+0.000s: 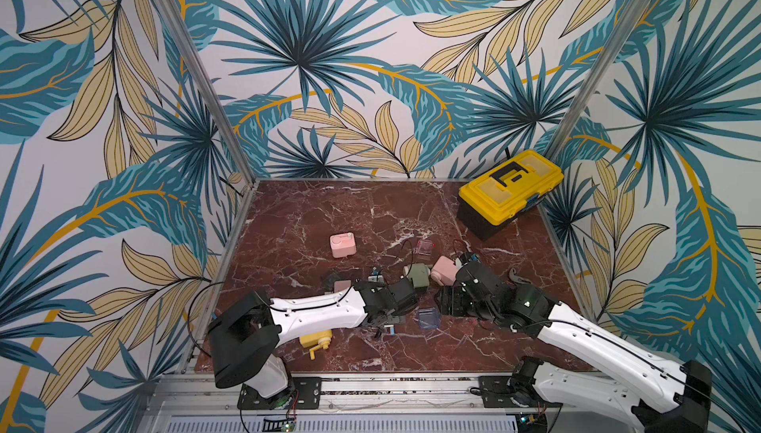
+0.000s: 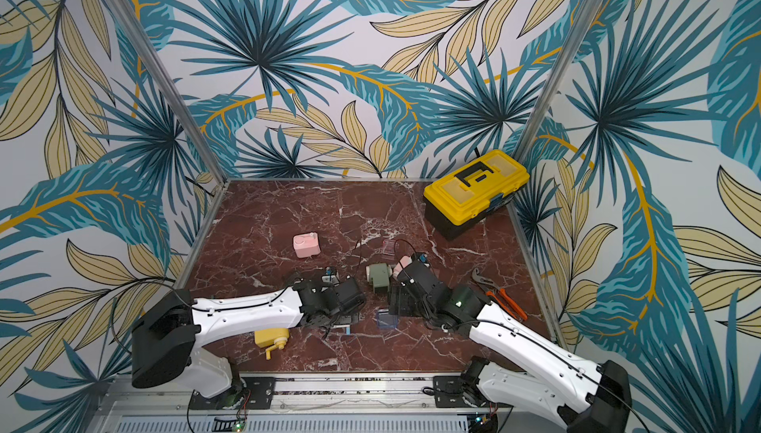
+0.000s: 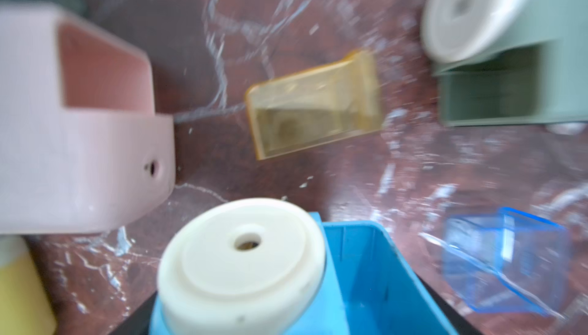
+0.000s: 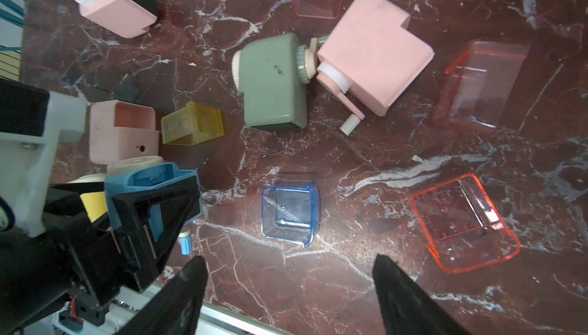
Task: Put the tray back into the pencil sharpener
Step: Pick up the pencil sharpener from the center of the board.
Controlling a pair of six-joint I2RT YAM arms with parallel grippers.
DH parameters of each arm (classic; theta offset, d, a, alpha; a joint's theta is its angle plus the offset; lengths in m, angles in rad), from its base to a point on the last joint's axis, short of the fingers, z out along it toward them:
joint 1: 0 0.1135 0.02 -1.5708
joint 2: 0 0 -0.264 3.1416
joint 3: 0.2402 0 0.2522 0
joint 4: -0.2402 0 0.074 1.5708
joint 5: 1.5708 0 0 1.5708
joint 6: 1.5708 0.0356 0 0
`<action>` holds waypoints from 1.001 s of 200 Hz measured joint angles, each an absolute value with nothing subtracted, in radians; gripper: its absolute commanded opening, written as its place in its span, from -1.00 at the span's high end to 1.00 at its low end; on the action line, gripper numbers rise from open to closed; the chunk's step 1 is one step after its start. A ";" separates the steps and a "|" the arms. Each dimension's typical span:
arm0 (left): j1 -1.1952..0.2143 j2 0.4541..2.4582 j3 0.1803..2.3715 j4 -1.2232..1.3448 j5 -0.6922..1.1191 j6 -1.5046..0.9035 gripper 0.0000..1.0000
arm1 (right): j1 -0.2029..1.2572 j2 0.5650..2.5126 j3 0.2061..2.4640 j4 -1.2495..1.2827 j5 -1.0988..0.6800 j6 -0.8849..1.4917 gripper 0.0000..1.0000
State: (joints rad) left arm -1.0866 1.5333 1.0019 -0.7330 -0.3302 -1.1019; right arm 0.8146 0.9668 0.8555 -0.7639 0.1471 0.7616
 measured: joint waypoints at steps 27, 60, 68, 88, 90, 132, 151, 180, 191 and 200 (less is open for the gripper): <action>-1.099 1.493 1.052 -0.728 -0.412 -0.941 -0.16 | 0.787 0.945 0.961 -0.823 0.130 0.728 -0.67; -1.098 1.454 1.068 -0.688 -0.476 -0.714 -0.13 | 0.759 0.947 1.110 -0.904 0.107 0.664 -0.67; -1.097 1.440 1.063 -0.661 -0.475 -0.662 -0.13 | 0.753 0.951 1.145 -0.923 0.101 0.649 -0.66; -1.097 1.403 1.035 -0.572 -0.451 -0.562 -0.13 | 0.739 0.966 1.204 -0.960 0.074 0.612 -0.66; -1.097 1.399 1.031 -0.561 -0.447 -0.553 -0.13 | 0.738 0.968 1.208 -0.963 0.073 0.607 -0.66; -1.096 1.338 0.942 -0.371 -0.327 -0.385 -0.12 | 0.709 1.015 1.286 -1.042 -0.014 0.521 -0.65; -1.096 1.303 0.902 -0.293 -0.274 -0.301 -0.13 | 0.701 1.044 1.343 -1.079 -0.063 0.472 -0.66; -1.096 1.225 0.834 -0.172 -0.206 -0.181 -0.14 | 0.699 1.085 1.424 -1.115 -0.136 0.413 -0.67; -1.096 1.196 0.810 -0.131 -0.184 -0.141 -0.14 | 0.699 1.091 1.441 -1.121 -0.159 0.402 -0.68; -1.096 1.179 0.795 -0.097 -0.166 -0.112 -0.14 | 0.699 1.093 1.448 -1.126 -0.175 0.395 -0.68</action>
